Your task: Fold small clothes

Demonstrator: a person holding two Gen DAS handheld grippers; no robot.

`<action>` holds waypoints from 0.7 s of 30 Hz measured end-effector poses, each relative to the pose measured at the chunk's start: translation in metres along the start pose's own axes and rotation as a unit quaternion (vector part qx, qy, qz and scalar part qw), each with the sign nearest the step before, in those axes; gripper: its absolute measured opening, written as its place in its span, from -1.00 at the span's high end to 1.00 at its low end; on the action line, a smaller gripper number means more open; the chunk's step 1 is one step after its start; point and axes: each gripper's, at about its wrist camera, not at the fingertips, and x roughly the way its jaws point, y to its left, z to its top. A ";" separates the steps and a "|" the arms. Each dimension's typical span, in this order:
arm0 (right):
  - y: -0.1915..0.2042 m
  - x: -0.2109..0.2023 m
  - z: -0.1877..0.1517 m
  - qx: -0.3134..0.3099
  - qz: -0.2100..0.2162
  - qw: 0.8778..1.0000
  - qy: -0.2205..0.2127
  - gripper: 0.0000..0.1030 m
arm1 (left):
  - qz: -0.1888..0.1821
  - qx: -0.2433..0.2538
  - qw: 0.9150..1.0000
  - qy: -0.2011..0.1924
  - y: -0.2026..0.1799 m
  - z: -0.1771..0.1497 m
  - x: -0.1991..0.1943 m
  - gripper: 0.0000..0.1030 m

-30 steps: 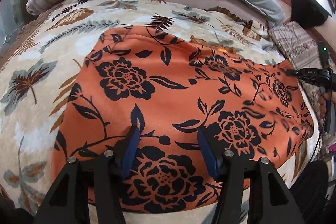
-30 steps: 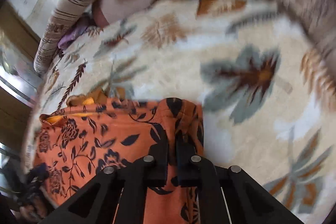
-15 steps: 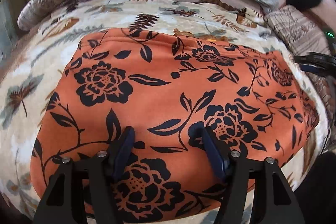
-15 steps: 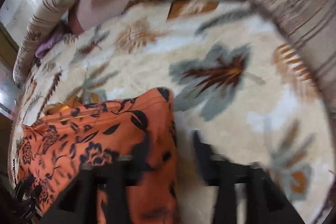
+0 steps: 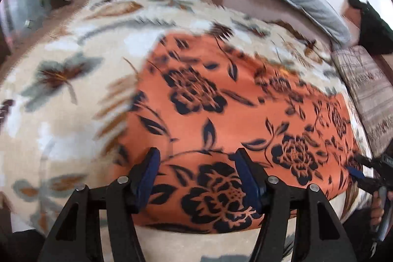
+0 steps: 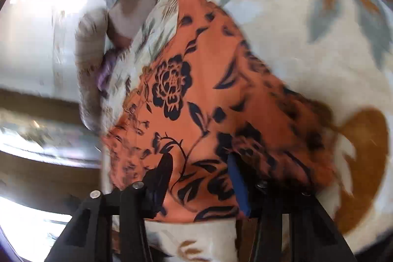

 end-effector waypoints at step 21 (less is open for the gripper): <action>0.046 0.081 0.144 -0.024 0.024 0.999 0.015 -0.40 | -0.037 -0.025 0.996 0.083 -0.001 0.134 0.131 -0.25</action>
